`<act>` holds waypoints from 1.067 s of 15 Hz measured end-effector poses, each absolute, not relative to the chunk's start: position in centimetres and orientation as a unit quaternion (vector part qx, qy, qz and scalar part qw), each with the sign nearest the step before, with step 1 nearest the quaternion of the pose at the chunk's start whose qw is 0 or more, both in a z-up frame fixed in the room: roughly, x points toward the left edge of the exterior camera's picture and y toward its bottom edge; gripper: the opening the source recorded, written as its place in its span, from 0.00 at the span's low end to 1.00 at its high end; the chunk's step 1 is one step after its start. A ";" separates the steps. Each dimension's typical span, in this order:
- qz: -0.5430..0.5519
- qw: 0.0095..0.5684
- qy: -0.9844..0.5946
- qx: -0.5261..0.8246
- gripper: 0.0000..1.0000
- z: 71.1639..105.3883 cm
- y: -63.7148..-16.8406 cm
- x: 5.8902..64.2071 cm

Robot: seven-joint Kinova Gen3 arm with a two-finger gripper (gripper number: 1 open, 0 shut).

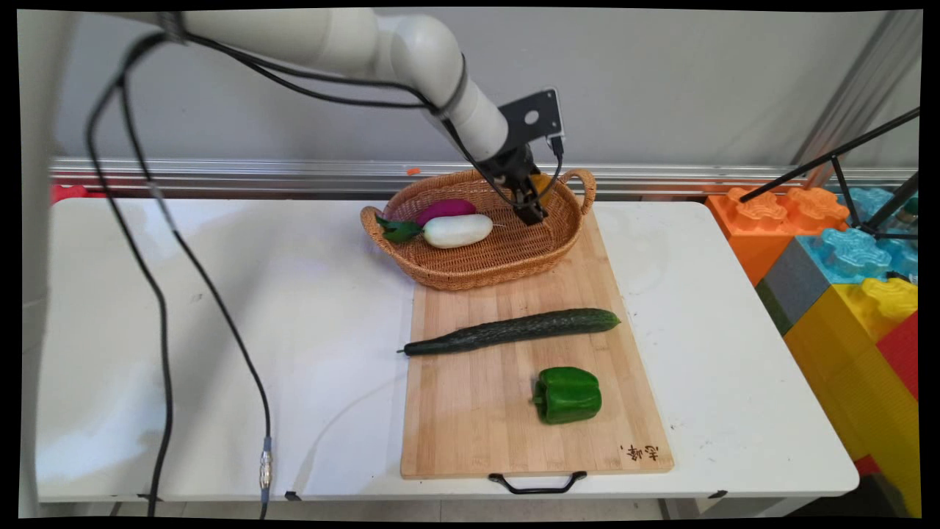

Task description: Place the picked object on the cutting board

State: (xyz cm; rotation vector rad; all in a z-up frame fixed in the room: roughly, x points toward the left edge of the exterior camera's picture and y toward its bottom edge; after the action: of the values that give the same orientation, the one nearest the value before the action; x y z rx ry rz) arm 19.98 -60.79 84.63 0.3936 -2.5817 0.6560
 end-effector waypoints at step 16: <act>0.004 0.231 -0.958 0.172 0.00 91.6 -43.7 25.2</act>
State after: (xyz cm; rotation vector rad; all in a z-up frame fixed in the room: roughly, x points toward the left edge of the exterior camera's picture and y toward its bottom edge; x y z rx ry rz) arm 25.21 -43.70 91.63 0.4737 -2.6327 0.0109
